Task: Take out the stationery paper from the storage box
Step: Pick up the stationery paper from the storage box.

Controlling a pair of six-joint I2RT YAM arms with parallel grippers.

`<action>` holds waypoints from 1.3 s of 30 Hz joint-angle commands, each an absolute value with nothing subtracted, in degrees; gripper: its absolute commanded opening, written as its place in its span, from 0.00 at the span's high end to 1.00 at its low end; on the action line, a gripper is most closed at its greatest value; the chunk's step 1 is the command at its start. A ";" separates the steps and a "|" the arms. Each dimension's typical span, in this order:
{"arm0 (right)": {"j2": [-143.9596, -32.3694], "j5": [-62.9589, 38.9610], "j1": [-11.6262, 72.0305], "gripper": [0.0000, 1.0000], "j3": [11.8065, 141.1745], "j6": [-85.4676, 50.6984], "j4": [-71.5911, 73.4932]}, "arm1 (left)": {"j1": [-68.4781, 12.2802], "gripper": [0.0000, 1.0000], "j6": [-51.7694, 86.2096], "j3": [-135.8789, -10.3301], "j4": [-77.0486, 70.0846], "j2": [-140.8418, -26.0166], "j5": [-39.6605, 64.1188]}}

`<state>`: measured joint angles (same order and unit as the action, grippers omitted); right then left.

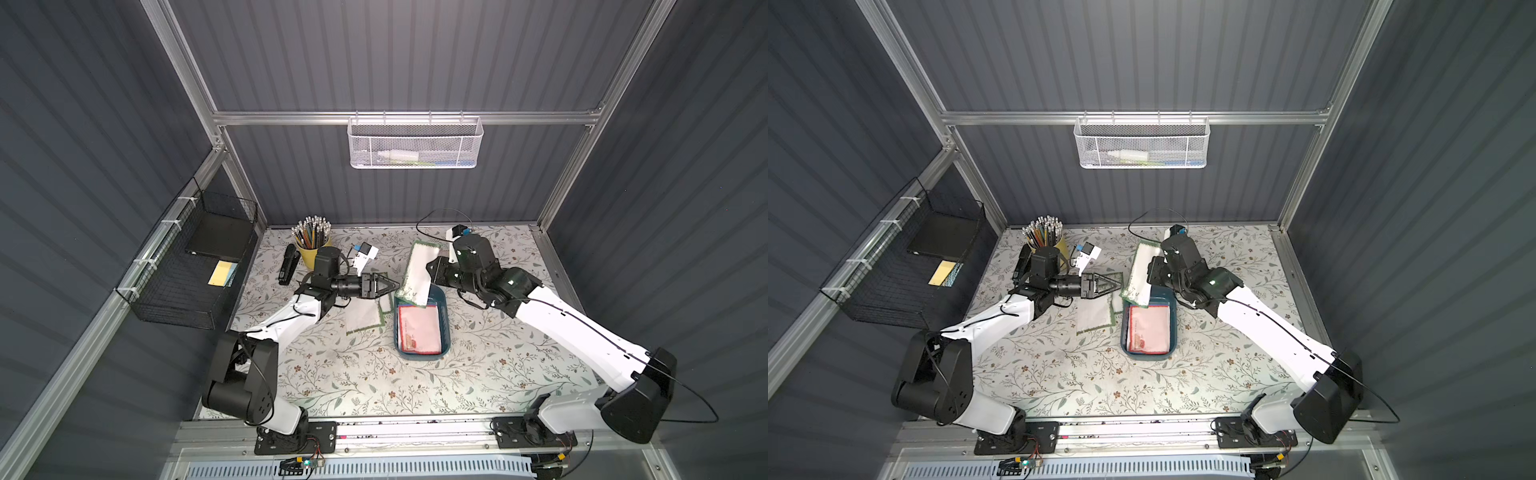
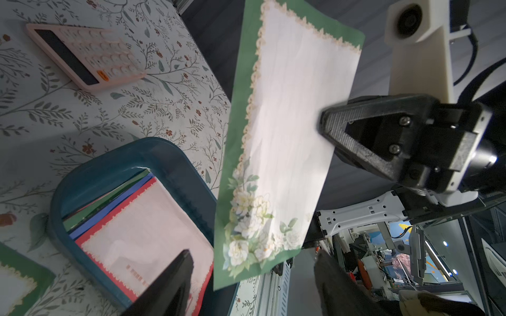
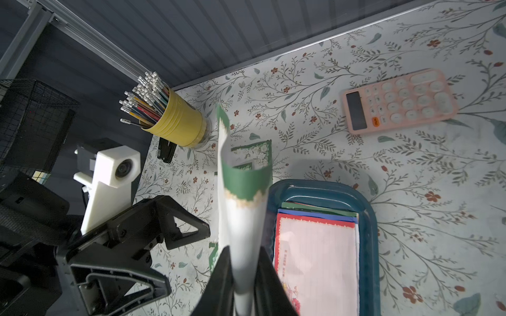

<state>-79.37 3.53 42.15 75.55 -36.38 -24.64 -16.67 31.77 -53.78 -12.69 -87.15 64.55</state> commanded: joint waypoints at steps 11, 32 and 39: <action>-79.30 0.00 42.07 0.82 76.44 -36.25 -23.71 | -16.35 0.28 27.53 -56.32 -13.39 -92.51 64.10; -82.17 -3.08 42.34 0.83 75.24 -37.09 -22.31 | -18.32 0.31 35.08 -55.25 -25.75 -91.54 66.61; -82.44 -2.77 42.30 0.83 74.81 -37.01 -22.74 | -18.54 0.46 35.16 -54.83 -25.66 -91.07 66.49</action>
<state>-82.13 -2.79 42.15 75.50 -36.86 -23.14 -18.09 35.22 -55.48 -24.27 -92.33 65.39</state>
